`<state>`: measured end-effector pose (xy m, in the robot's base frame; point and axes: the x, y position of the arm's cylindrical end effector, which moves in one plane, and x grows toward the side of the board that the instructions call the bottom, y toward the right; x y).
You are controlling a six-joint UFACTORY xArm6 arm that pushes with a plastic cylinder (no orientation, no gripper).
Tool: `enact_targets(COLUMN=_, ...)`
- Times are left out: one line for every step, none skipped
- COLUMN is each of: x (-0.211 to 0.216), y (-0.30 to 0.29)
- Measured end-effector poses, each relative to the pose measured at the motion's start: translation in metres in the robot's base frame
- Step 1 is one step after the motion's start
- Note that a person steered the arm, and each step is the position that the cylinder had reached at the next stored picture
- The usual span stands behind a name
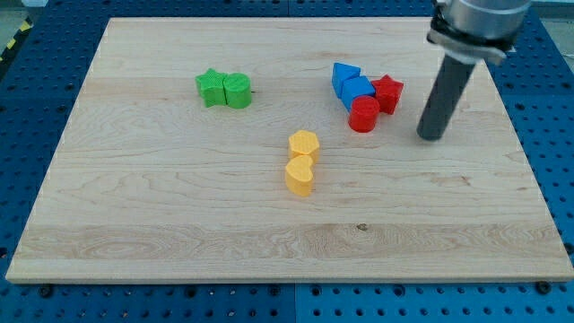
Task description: Point your arm at the yellow heart
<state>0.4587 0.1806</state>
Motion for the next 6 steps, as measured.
enact_targets(x=0.046, y=-0.039)
enact_targets(x=0.067, y=-0.088)
enact_targets(x=0.067, y=-0.088)
enact_targets(x=0.067, y=-0.099)
enact_targets(x=0.067, y=-0.122)
enact_targets(x=0.067, y=-0.145)
